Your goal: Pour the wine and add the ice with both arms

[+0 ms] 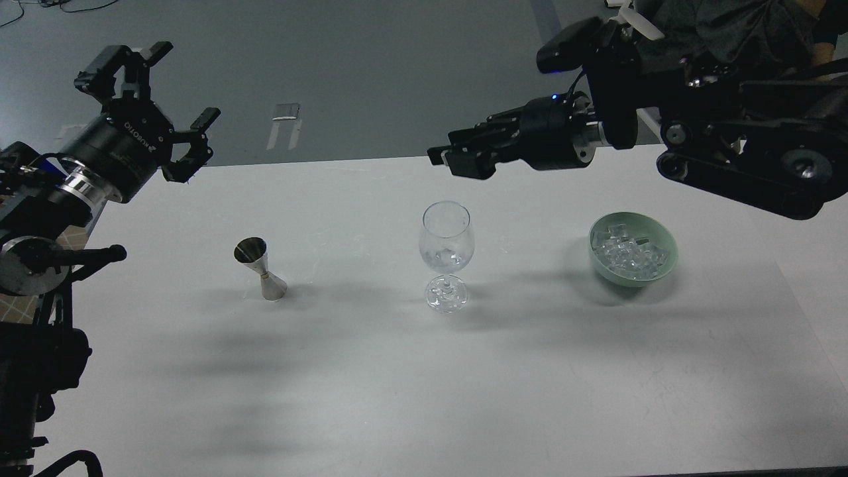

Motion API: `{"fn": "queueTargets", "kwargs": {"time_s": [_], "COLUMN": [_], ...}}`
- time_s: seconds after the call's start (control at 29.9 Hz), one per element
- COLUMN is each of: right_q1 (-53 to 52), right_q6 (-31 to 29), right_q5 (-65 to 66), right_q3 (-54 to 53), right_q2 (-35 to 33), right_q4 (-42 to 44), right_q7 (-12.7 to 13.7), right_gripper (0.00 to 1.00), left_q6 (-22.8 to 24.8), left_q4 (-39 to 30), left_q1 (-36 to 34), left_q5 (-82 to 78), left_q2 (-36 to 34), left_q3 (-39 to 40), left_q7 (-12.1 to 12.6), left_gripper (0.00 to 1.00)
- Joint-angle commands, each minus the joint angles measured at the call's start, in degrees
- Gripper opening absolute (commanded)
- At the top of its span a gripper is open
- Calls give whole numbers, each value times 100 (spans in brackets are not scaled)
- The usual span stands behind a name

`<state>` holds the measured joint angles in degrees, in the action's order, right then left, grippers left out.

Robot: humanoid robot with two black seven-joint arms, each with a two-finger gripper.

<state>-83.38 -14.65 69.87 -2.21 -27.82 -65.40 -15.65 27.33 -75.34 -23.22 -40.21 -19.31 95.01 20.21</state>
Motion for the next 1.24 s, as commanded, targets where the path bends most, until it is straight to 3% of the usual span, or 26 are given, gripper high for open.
{"fn": "queueTargets", "kwargs": {"time_s": [0.0,0.1,0.2,0.33,0.57,0.7,0.87,1.2], "right_q1": [154,760,1287,2062,2766,2784,2775,2792], "right_q6": [6,-11,-11,24,15,6,-3,-20], "right_q5": [-1330,-2746,-3372,-3682,-3902,-3902,-3902,-3902], "right_q3": [-568,-1349,-2183,-3328,-4902,-5088,-5088,-5079], "right_q2": [66,241,373,751,1919,2184,2465,2553], "right_q4": [833,1283,1425,1513,2663,2945,3156,3227], "right_q7": [44,27,27,18,-140,-289,-658,-747], "right_gripper": [81,92,95,96,100,100,100,100], "left_q6": [0,52,67,67,67,67,67,67], "left_q4": [80,290,519,1090,2670,3437,4280,4396], "left_q1": [-103,-270,-410,-770,-1640,-2150,-2704,-2749], "left_q5": [13,39,57,74,92,92,101,285], "left_q2": [-2,-55,-247,-293,-152,-47,199,481], "left_q3": [0,0,0,-9,-17,-324,-719,-1256], "left_q7": [0,-26,-35,-62,-70,-70,-70,0], "left_gripper": [97,97,97,97,97,97,97,97]}}
